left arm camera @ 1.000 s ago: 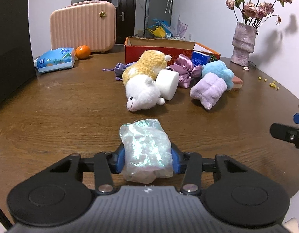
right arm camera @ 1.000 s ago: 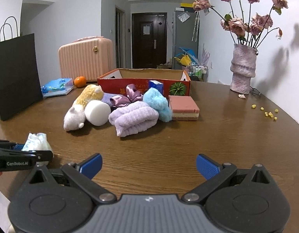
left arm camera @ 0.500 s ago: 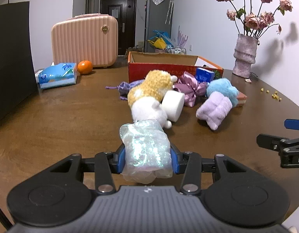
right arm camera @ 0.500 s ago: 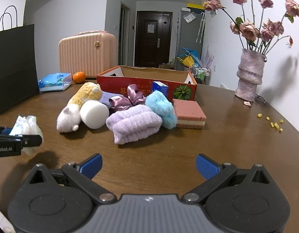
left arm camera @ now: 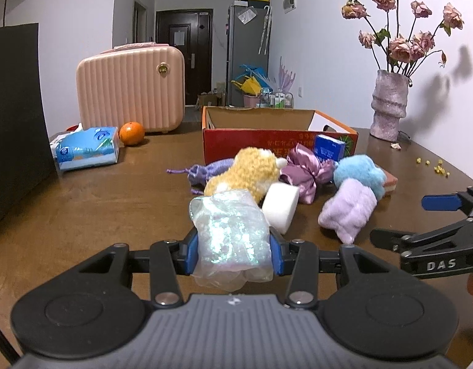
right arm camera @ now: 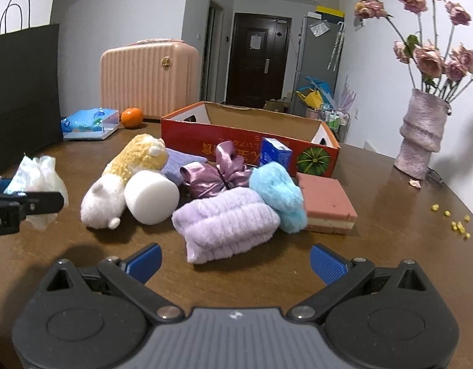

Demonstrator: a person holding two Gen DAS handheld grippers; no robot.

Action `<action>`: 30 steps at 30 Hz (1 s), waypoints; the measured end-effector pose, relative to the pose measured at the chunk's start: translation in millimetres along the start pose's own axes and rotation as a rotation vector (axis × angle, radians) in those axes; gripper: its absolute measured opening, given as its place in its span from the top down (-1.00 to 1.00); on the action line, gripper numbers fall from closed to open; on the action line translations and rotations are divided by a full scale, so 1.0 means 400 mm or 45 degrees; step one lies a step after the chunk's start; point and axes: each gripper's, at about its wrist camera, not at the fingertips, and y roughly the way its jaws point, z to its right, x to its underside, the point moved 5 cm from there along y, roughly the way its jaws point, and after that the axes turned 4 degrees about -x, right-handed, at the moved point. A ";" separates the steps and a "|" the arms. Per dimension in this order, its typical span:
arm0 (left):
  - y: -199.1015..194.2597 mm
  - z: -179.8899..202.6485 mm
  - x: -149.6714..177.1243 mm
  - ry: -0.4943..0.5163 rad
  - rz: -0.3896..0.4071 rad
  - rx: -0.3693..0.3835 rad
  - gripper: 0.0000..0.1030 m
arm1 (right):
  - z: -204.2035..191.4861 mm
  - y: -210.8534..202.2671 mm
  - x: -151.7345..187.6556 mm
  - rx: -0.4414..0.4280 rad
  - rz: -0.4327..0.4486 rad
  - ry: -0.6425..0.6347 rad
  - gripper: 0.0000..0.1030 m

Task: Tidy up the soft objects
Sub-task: 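Close the left gripper on the plastic bag while the right gripper approaches the lavender towel roll, then close the right gripper on the lavender towel roll and lift it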

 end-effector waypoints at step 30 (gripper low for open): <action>0.105 -0.047 -0.030 -0.068 0.049 -0.045 0.13 | 0.031 0.234 -0.046 -0.111 -0.074 0.092 -0.65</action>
